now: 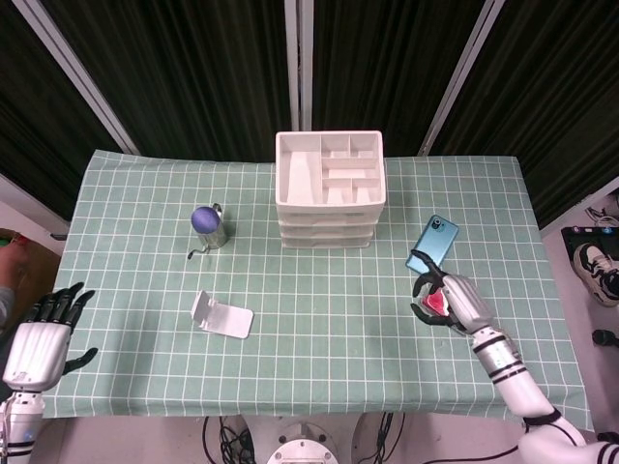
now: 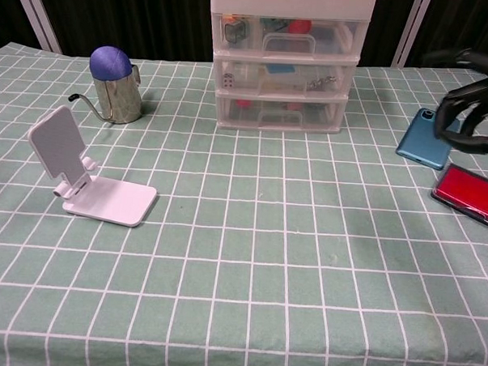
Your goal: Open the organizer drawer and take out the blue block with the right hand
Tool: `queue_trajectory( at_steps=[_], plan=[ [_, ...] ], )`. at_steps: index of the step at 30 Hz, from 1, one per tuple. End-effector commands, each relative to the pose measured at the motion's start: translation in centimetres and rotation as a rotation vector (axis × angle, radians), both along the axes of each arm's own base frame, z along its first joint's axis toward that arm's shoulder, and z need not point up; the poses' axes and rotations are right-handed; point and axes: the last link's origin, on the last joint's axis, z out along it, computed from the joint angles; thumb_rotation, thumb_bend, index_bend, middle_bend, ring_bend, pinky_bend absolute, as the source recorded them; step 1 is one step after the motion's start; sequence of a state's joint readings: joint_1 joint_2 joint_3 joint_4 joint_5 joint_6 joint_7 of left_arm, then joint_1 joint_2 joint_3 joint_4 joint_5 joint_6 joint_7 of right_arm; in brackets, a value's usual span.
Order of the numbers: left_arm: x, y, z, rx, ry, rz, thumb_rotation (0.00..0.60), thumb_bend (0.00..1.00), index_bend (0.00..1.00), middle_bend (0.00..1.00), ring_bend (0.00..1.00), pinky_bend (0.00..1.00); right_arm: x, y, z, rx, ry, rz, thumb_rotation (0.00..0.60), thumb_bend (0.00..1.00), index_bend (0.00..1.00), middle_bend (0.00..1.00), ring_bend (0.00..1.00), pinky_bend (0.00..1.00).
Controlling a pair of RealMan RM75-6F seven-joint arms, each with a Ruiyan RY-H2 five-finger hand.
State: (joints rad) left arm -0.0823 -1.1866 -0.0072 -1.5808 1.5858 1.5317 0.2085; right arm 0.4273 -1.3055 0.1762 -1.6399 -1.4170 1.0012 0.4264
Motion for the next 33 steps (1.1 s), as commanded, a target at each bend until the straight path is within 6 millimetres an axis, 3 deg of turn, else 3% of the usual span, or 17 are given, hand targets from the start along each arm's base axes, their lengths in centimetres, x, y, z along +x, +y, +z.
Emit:
queue_trajectory(
  at_steps=[1,5,14,33],
  plan=[
    [0.0,0.0,-0.1,-0.006,-0.004,-0.001,0.600,0.00,0.15,0.11,0.13,0.18,4.4,-3.5,-4.8,0.198,-0.249,-0.088,0.600,0.34,0.06,0.60,0.51,0.57],
    [-0.3,0.0,0.1,-0.003,-0.012,0.010,0.600,0.00,0.15,0.11,0.13,0.18,6.2,-5.0,-7.2,0.292,-0.357,-0.154,0.600,0.35,0.06,0.63,0.56,0.60],
    [-0.7,0.0,0.2,0.004,-0.029,0.024,0.600,0.00,0.15,0.11,0.13,0.18,8.4,-7.5,-10.1,0.413,-0.546,-0.303,0.600,0.39,0.08,0.65,0.60,0.60],
    [-1.1,0.1,0.4,0.007,-0.035,0.038,0.600,0.00,0.15,0.11,0.13,0.18,10.0,-10.6,-12.1,0.437,-0.615,-0.345,0.600,0.43,0.10,0.65,0.60,0.60]
  ],
)
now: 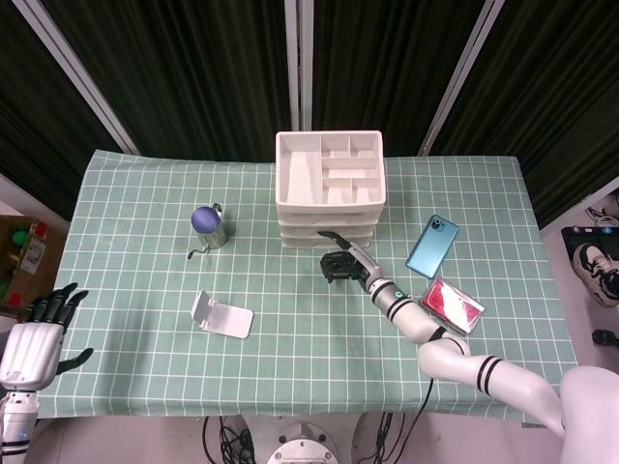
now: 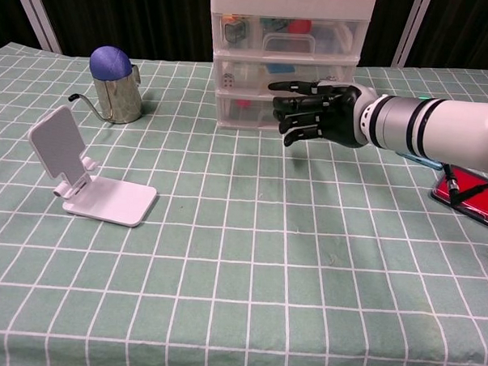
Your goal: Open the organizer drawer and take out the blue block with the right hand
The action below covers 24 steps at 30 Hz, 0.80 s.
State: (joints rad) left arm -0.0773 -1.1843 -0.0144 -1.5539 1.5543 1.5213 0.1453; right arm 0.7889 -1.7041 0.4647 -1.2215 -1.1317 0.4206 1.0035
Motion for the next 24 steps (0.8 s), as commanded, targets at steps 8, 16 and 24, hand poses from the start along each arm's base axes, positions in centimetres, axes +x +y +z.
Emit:
queue_trajectory(
  at_steps=[8,16,24],
  plan=[
    [0.0,0.0,0.1,0.000,0.000,0.006,0.600,0.00,0.15,0.11,0.13,0.18,1.0,-1.0,-0.8,0.014,-0.011,0.006,0.600,0.44,0.17,0.65,0.61,0.60],
    [0.1,0.0,0.2,-0.002,0.002,0.010,0.600,0.00,0.15,0.11,0.13,0.18,1.0,-1.2,-1.1,0.020,-0.008,0.006,0.600,0.45,0.29,0.66,0.61,0.60],
    [0.1,0.0,0.1,-0.007,-0.004,0.013,0.600,0.00,0.15,0.11,0.13,0.18,0.6,0.2,-1.0,0.031,-0.007,0.031,0.600,0.45,0.30,0.66,0.61,0.60]
  ],
)
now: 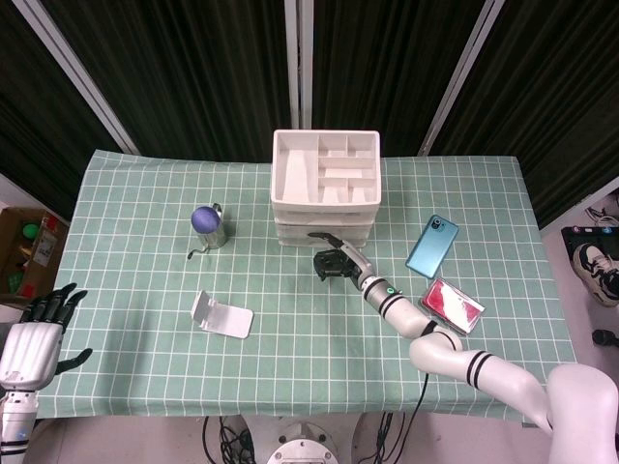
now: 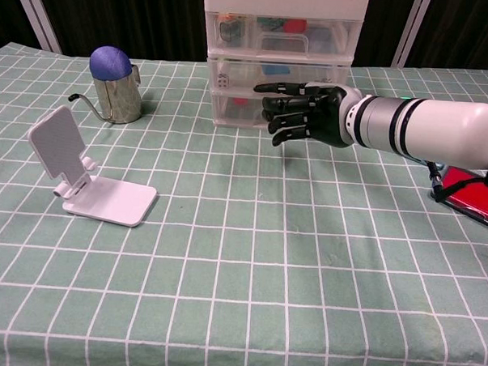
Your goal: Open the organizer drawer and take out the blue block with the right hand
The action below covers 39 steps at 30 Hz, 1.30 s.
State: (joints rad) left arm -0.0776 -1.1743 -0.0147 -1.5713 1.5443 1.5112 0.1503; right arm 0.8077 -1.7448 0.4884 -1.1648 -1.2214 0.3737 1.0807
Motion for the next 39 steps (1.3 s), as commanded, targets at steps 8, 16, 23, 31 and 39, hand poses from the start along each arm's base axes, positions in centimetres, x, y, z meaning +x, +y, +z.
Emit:
queue_trajectory(
  at_steps=[8,16,23,31,39],
  plan=[
    [-0.2,-0.1,-0.1,0.000,-0.008,0.005,0.600,0.00,0.15,0.11,0.13,0.18,-0.6,2.3,0.2,-0.007,0.025,0.071,0.600,0.47,0.28,0.65,0.61,0.60],
    [-0.3,-0.4,-0.1,-0.001,-0.009,0.016,0.600,0.00,0.15,0.11,0.13,0.18,-2.2,4.2,1.7,-0.069,0.219,0.255,0.600,0.42,0.04,0.63,0.61,0.60],
    [-0.2,-0.4,-0.1,0.000,-0.008,0.014,0.600,0.00,0.15,0.11,0.13,0.18,-1.7,6.0,5.7,-0.162,0.352,0.398,0.600,0.39,0.04,0.63,0.61,0.61],
    [0.1,-0.3,-0.3,-0.008,-0.009,0.006,0.600,0.00,0.15,0.11,0.13,0.18,-1.1,4.6,8.7,-0.251,0.486,0.428,0.600,0.39,0.07,0.66,0.63,0.63],
    [-0.1,-0.3,-0.3,-0.009,-0.012,0.019,0.600,0.00,0.15,0.11,0.13,0.18,-1.2,2.7,7.8,-0.231,0.566,0.384,0.600,0.39,0.09,0.66,0.63,0.65]
  ],
)
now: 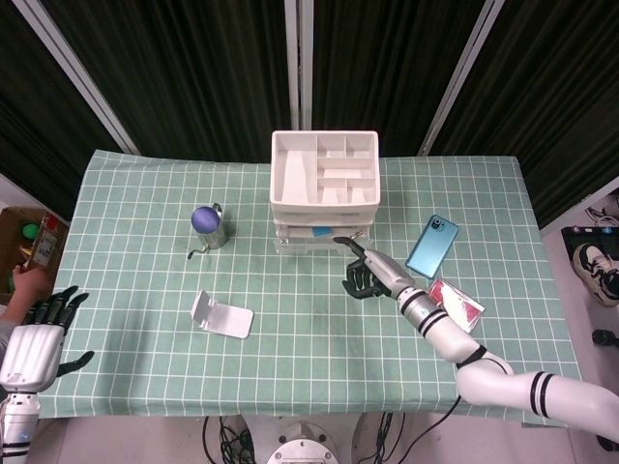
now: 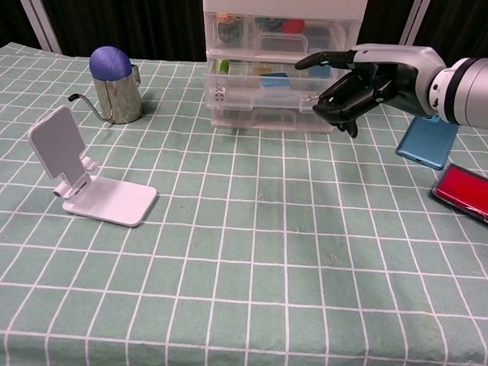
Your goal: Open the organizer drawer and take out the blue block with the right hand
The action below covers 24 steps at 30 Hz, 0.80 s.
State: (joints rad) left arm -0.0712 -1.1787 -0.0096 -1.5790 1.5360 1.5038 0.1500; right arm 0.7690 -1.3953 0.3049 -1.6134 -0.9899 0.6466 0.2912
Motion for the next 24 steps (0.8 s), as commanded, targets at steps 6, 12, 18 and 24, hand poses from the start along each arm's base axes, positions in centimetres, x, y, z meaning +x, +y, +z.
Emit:
queue_trajectory(
  at_steps=[6,12,18,24],
  plan=[
    [-0.1,-0.1,0.2,0.002,0.001,0.008,0.600,0.00,0.15,0.11,0.13,0.18,-0.2,-1.4,-0.9,0.007,0.079,-0.031,0.600,0.39,0.14,0.66,0.64,0.66],
    [-0.2,-0.2,0.1,0.001,0.000,0.012,0.600,0.00,0.15,0.11,0.13,0.18,-0.5,-0.3,-0.3,0.016,0.081,-0.031,0.600,0.39,0.26,0.67,0.64,0.66],
    [-0.2,-0.1,0.1,0.002,-0.001,0.007,0.600,0.00,0.15,0.11,0.13,0.18,-0.9,1.1,0.6,0.038,0.071,-0.028,0.600,0.39,0.27,0.67,0.64,0.66],
    [-0.2,-0.2,0.0,-0.002,-0.004,0.009,0.600,0.00,0.15,0.11,0.13,0.18,-1.2,2.2,1.0,0.058,0.070,-0.016,0.600,0.39,0.27,0.67,0.64,0.66]
  ],
)
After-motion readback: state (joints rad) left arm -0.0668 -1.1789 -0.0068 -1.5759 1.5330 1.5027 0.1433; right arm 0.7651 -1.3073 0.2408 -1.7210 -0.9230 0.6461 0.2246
